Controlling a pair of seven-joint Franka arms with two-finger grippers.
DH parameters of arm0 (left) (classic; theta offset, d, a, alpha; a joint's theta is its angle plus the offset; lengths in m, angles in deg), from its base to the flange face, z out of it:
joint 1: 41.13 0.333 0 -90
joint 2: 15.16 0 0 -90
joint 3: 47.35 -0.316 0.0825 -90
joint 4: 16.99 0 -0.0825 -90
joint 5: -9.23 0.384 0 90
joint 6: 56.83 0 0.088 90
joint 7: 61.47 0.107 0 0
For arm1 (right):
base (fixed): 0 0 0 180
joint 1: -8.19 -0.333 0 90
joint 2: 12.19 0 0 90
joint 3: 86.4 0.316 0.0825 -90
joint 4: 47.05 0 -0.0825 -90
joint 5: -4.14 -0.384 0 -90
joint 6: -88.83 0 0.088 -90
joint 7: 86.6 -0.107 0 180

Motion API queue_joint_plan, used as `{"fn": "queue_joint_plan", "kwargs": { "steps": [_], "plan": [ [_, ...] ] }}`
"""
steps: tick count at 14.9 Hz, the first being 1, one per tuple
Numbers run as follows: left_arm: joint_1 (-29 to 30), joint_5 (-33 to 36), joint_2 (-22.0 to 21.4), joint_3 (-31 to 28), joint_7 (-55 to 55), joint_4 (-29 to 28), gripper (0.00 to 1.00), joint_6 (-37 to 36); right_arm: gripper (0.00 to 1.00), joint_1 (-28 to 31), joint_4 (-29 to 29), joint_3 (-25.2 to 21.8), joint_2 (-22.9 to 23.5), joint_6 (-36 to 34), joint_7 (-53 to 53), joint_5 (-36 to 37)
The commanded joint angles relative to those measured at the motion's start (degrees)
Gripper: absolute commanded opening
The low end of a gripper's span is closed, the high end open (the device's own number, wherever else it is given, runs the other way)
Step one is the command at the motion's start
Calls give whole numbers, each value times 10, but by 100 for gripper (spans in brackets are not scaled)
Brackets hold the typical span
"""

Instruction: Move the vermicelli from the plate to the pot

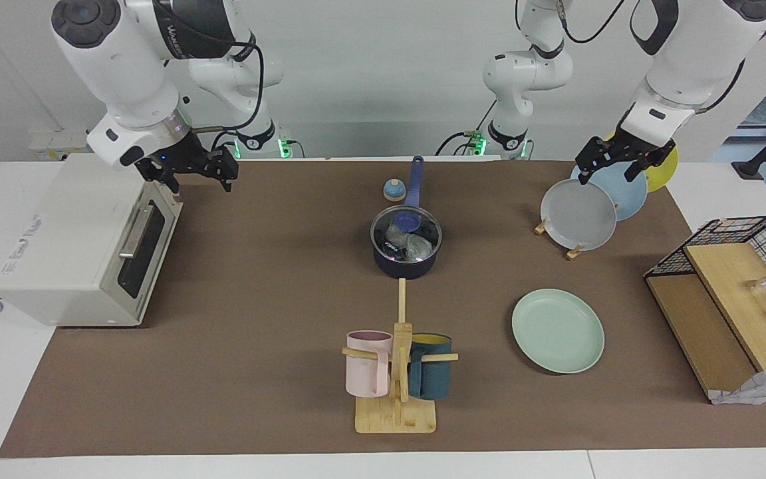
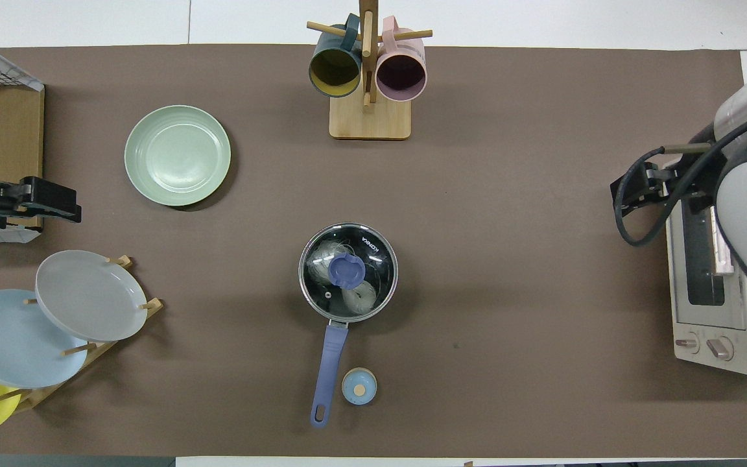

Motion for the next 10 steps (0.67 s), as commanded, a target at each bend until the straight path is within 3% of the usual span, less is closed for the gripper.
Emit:
{"fn": "queue_joint_plan", "kwargs": {
  "steps": [1,5,10],
  "plan": [
    [9,-4,-11,5,5,-8,100,-5,100,2,69,-4,-48,22,16,8],
    [9,-4,-11,5,5,-8,100,-5,100,-9,129,-39,-81,68,43,9],
    [9,-4,-11,5,5,-8,100,-5,100,-5,121,-36,-74,96,54,35]
  ]
}}
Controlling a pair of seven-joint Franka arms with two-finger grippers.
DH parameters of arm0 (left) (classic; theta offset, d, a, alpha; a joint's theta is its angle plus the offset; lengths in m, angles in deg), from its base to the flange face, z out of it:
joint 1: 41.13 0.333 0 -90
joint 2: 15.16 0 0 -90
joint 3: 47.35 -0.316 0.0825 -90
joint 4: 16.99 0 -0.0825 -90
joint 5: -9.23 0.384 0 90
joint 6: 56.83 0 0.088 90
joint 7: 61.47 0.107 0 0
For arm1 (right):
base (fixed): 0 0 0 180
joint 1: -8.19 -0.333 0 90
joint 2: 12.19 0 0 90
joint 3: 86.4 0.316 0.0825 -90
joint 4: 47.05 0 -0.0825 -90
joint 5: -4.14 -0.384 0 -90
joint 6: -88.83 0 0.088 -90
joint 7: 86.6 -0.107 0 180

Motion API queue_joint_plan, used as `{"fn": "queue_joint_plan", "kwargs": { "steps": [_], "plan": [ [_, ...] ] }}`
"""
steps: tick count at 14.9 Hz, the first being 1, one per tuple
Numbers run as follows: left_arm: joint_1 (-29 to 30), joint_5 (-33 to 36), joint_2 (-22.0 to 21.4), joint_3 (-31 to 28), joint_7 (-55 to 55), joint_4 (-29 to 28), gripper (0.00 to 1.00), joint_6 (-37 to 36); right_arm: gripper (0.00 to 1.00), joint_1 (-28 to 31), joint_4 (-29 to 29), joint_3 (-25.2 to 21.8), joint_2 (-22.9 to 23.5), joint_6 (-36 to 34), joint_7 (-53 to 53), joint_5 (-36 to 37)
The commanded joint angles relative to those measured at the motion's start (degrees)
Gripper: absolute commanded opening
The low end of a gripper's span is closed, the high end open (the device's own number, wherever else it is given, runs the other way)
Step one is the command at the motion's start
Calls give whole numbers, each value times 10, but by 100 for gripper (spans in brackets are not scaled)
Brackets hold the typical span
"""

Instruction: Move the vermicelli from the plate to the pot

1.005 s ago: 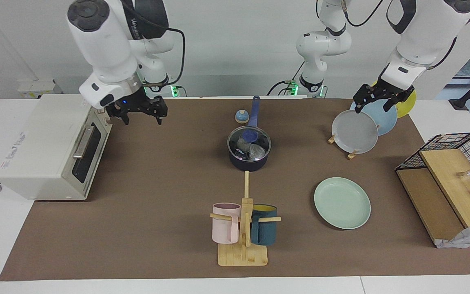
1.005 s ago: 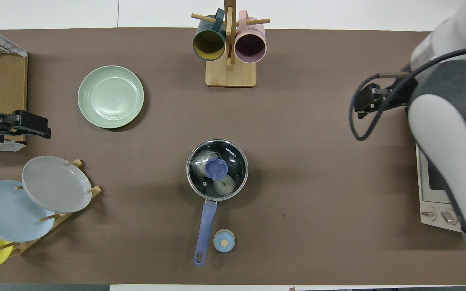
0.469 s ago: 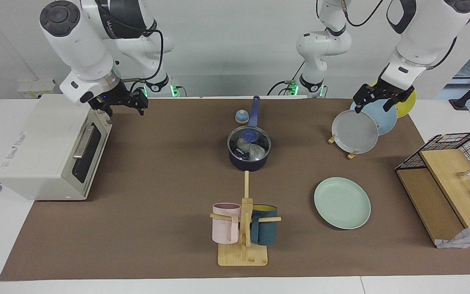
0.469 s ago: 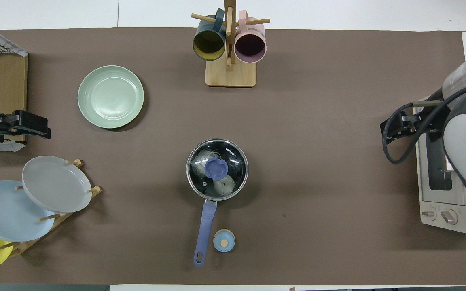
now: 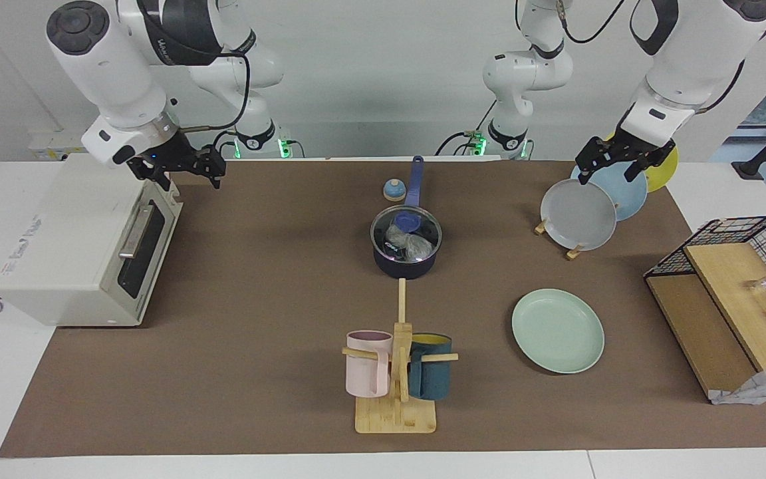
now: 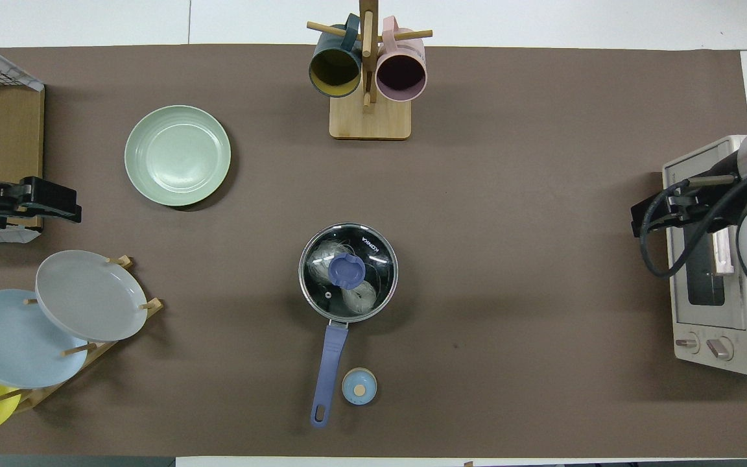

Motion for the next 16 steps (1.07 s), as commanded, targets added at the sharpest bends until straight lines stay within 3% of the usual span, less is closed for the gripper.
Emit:
{"fn": "queue_joint_plan", "kwargs": {
  "steps": [1,16],
  "plan": [
    [9,-4,-11,5,5,-8,100,-5,100,2,1,0,-2,20,13,24],
    [9,-4,-11,5,5,-8,100,-5,100,19,-16,-5,-1,11,13,20]
  ]
}}
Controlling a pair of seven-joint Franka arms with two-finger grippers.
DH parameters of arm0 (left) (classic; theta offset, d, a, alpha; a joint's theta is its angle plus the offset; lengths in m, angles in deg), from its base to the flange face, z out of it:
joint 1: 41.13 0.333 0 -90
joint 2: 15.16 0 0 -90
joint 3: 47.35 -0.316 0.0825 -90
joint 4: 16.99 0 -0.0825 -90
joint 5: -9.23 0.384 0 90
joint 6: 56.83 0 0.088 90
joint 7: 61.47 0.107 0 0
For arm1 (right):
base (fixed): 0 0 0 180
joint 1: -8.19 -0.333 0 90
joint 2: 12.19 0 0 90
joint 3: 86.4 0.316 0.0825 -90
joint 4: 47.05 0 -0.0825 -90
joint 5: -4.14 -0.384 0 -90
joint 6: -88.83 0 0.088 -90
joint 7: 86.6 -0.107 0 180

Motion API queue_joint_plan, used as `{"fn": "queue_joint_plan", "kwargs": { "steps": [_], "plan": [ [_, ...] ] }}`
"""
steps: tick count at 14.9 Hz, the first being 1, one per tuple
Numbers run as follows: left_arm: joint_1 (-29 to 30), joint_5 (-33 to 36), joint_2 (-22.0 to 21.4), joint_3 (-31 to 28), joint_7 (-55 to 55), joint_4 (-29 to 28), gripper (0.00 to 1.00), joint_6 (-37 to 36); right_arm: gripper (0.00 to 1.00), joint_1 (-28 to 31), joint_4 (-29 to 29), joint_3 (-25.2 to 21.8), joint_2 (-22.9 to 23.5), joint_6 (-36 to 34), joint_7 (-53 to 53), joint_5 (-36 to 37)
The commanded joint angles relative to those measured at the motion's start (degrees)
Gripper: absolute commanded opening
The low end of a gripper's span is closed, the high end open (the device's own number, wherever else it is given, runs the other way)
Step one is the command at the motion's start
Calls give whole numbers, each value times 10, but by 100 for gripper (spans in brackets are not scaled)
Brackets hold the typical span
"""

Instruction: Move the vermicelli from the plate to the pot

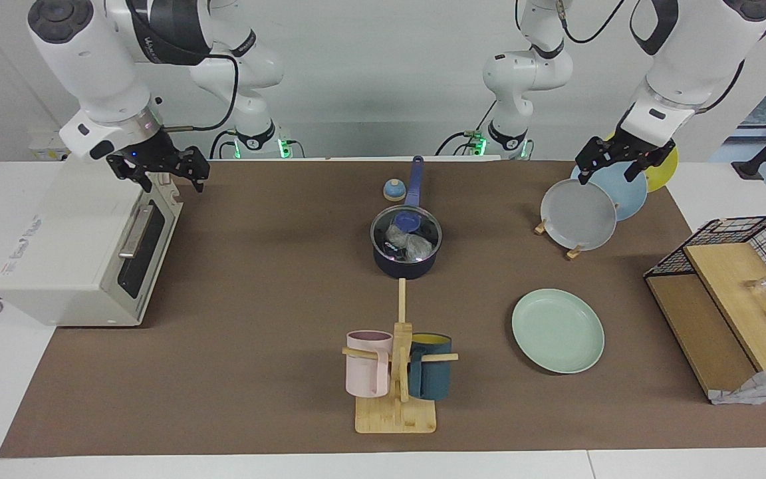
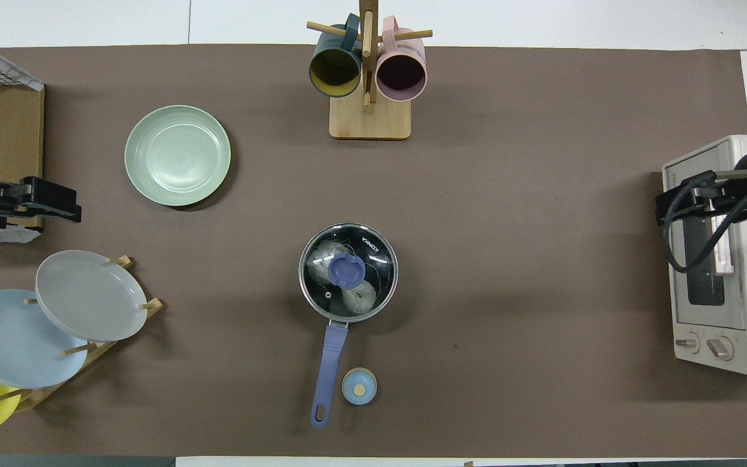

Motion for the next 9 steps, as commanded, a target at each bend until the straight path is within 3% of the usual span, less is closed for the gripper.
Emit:
{"fn": "queue_joint_plan", "kwargs": {
  "steps": [1,9],
  "plan": [
    [9,-4,-11,5,5,-8,100,-5,100,5,-4,2,-1,0,13,3],
    [9,-4,-11,5,5,-8,100,-5,100,5,-4,2,-2,-4,12,-16]
  ]
}}
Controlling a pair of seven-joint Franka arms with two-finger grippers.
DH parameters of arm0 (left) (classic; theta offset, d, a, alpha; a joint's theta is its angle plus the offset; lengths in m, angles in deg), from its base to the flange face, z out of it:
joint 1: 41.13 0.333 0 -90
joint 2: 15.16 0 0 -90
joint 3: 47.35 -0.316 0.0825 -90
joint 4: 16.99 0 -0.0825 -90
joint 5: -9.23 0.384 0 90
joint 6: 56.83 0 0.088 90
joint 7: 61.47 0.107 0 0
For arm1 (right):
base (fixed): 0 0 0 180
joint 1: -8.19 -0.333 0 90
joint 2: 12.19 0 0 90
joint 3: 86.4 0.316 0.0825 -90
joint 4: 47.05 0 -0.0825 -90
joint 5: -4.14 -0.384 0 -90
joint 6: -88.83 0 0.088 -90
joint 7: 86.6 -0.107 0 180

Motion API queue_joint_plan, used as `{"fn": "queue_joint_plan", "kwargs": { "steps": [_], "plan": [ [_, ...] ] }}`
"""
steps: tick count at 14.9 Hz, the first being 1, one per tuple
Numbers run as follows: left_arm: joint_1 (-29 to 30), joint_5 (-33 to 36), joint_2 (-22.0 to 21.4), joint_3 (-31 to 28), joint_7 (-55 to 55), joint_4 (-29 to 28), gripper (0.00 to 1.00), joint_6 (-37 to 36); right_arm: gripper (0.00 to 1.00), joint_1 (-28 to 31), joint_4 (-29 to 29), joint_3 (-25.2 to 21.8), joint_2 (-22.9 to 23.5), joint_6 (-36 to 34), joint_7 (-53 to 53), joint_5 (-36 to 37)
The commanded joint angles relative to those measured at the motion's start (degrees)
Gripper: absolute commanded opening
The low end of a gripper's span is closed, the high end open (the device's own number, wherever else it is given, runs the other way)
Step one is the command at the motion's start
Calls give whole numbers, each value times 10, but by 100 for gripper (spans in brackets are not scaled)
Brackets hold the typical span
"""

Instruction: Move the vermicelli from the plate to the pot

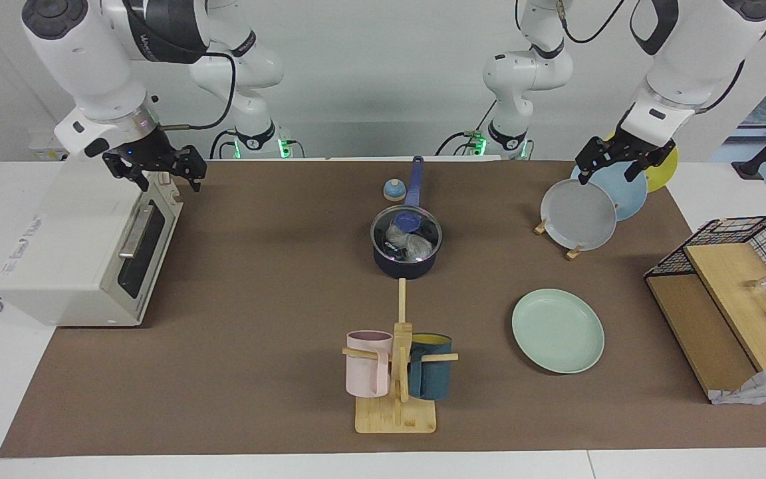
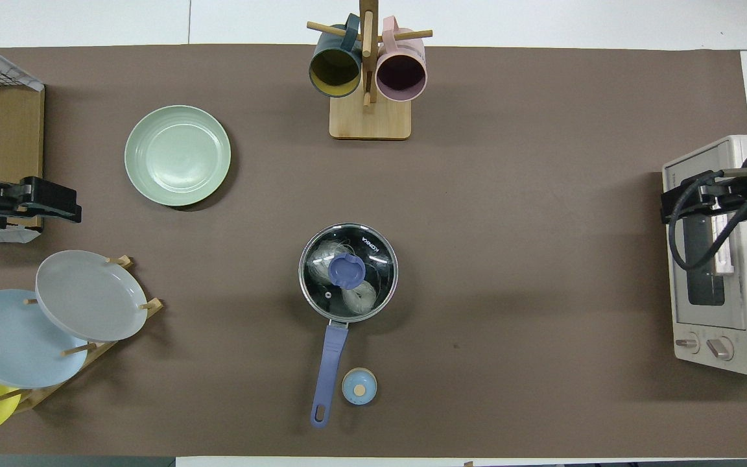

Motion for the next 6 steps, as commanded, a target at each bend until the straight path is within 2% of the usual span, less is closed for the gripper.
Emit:
{"fn": "queue_joint_plan", "kwargs": {
  "steps": [1,6],
  "plan": [
    [9,-4,-11,5,5,-8,100,-5,100,5,-3,1,-2,-3,12,-17],
    [9,-4,-11,5,5,-8,100,-5,100,2,-3,3,-2,-3,12,-9]
  ]
}}
